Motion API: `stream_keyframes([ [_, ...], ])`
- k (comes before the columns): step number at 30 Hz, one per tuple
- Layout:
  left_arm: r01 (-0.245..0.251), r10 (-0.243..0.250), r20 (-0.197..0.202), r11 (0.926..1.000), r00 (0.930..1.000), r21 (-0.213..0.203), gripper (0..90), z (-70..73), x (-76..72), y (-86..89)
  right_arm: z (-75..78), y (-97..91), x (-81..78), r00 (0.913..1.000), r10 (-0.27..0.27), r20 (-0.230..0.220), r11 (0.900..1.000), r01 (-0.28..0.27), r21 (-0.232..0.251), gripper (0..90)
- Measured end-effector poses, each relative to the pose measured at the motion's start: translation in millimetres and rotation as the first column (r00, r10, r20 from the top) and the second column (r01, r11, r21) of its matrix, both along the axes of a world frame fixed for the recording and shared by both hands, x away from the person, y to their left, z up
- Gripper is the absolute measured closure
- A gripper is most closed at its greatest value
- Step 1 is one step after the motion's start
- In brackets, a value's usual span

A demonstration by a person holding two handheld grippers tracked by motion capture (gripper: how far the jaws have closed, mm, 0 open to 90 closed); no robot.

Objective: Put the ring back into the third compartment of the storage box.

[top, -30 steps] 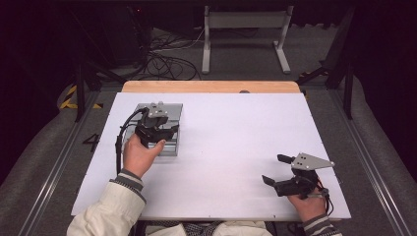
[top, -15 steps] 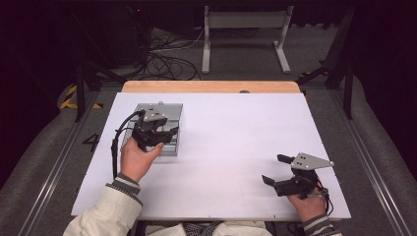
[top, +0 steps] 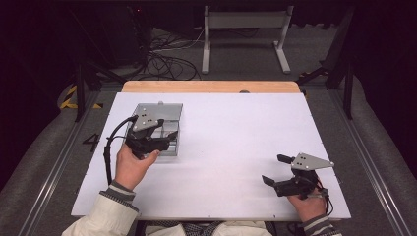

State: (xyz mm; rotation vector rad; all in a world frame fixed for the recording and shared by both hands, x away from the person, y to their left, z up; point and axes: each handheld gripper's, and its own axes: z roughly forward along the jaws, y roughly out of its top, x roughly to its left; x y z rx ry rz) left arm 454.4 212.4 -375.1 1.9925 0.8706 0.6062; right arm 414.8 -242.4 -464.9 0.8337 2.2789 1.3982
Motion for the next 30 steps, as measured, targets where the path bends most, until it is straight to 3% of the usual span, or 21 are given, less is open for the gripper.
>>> stream_keyframes([
  [5,0.010,-0.009,0.056,0.9995,0.9984,-0.030,30.5,0.8,-15.9,6.7,0.0,0.1,0.1,1.0000,0.002,0.000,1.0000,-0.002,0.002,6.8],
  [10,0.008,-0.002,0.054,0.9943,0.9985,-0.106,25.7,-4.9,-26.2,19.1,0.0,0.7,-0.4,1.0000,0.009,0.001,1.0000,-0.009,0.000,6.8],
  [12,0.005,0.003,0.064,0.9930,0.9979,-0.118,23.5,-7.0,-30.5,24.2,0.0,0.9,-0.5,1.0000,0.009,0.001,1.0000,-0.009,-0.001,6.8],
  [20,0.011,0.005,0.120,0.9917,0.9927,-0.128,19.8,-15.5,-51.2,37.8,0.0,1.6,-0.7,0.9999,0.013,-0.002,0.9999,-0.013,-0.002,6.7],
  [24,0.018,-0.004,0.134,0.9944,0.9909,-0.104,18.7,-21.3,-60.3,45.0,0.0,1.9,-1.0,0.9999,0.016,-0.001,0.9999,-0.016,-0.003,6.7],
  [30,0.017,-0.002,0.135,0.9936,0.9909,-0.111,18.3,-33.9,-70.6,59.2,-0.4,2.9,-1.0,0.9997,0.025,0.000,0.9997,-0.025,-0.004,6.6],
])
